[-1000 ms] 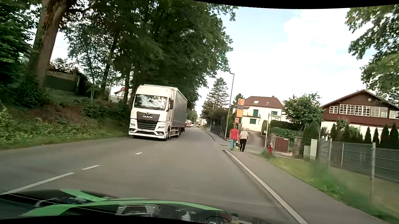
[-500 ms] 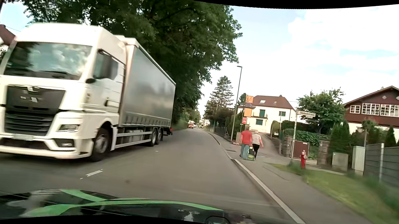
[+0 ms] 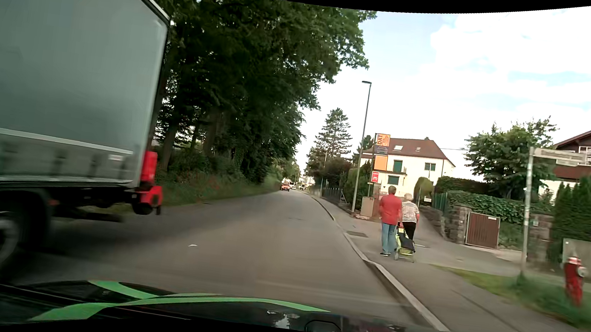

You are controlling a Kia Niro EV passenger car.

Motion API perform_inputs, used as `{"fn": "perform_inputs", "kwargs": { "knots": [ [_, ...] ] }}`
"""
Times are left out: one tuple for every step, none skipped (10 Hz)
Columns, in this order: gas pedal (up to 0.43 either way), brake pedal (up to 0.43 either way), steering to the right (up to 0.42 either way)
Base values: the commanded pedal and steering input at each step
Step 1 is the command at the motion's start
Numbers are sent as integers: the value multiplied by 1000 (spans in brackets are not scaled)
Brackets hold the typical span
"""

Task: Follow the waypoints while adhering to traffic rules and regulations

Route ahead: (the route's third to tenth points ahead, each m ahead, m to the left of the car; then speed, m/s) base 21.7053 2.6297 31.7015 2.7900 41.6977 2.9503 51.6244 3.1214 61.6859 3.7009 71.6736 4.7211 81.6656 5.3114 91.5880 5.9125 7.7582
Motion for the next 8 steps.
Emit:
{"fn": "perform_inputs", "kwargs": {
  "knots": [
    [177,0,-13],
    [177,0,-11],
    [177,0,-9],
    [177,0,-9],
    [177,0,-8],
    [177,0,-7],
    [177,0,-7],
    [177,0,-7]
  ]
}}
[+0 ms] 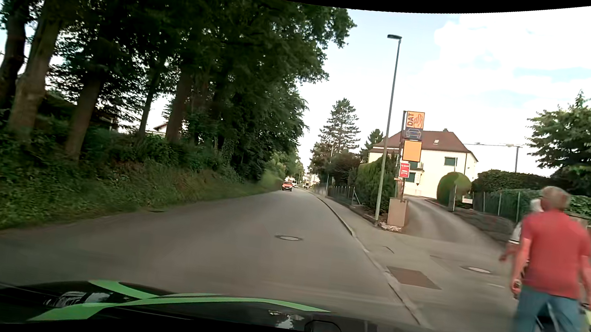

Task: Follow the waypoints while adhering to traffic rules and regulations

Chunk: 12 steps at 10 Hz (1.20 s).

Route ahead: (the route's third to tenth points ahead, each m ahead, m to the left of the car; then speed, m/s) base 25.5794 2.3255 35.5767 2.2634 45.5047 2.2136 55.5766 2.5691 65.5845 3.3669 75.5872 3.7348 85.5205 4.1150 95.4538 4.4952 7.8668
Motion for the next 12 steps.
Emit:
{"fn": "perform_inputs", "kwargs": {
  "knots": [
    [177,0,-7],
    [177,0,-6],
    [177,0,-6],
    [177,0,-4],
    [177,0,-3],
    [177,0,-3],
    [177,0,-3],
    [177,0,-3],
    [177,0,-3],
    [177,0,-3],
    [169,0,-2],
    [169,0,-1]
  ]
}}
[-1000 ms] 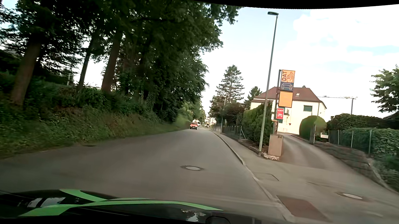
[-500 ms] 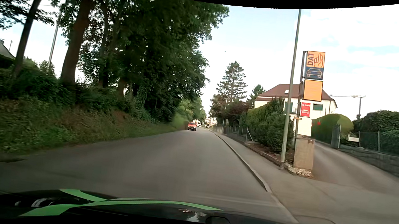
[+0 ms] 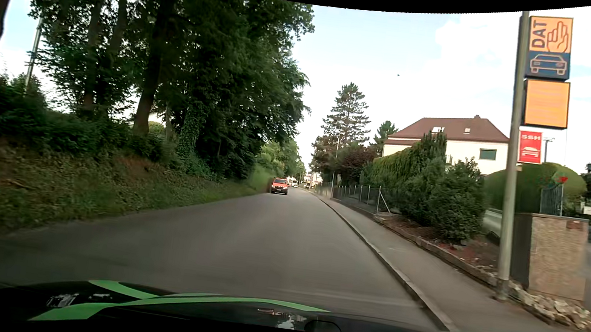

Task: Follow the waypoints while adhering to traffic rules and regulations

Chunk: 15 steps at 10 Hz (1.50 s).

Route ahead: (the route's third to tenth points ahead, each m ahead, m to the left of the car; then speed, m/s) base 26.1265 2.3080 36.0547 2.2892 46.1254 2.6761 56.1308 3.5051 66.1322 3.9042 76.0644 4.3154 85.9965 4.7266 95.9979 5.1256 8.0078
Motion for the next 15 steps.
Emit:
{"fn": "perform_inputs", "kwargs": {
  "knots": [
    [169,0,-1],
    [169,0,-1],
    [169,0,-1],
    [169,0,-1],
    [157,0,-1],
    [157,0,-1],
    [157,0,0],
    [157,0,-1],
    [169,0,0],
    [169,0,0],
    [169,0,0],
    [169,0,-1],
    [169,0,-2],
    [169,0,-3],
    [169,0,-4]
  ]
}}
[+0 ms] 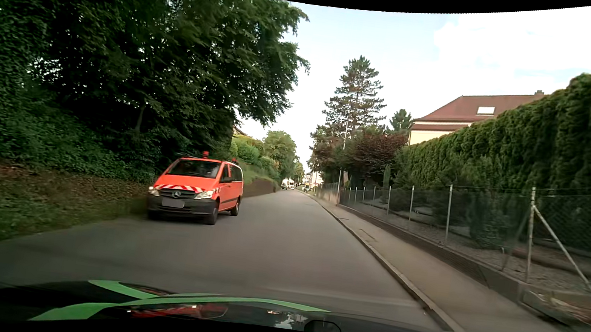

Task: Follow the waypoints while adhering to traffic rules and regulations

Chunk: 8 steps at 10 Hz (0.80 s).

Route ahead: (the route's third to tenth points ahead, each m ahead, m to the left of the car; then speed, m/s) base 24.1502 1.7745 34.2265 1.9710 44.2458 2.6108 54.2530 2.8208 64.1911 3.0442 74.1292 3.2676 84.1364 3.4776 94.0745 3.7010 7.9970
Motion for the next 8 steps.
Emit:
{"fn": "perform_inputs", "kwargs": {
  "knots": [
    [169,0,-4],
    [169,0,-5],
    [169,0,-4],
    [169,0,-5],
    [169,0,-5],
    [169,0,-5],
    [169,0,-6],
    [169,0,-6]
  ]
}}
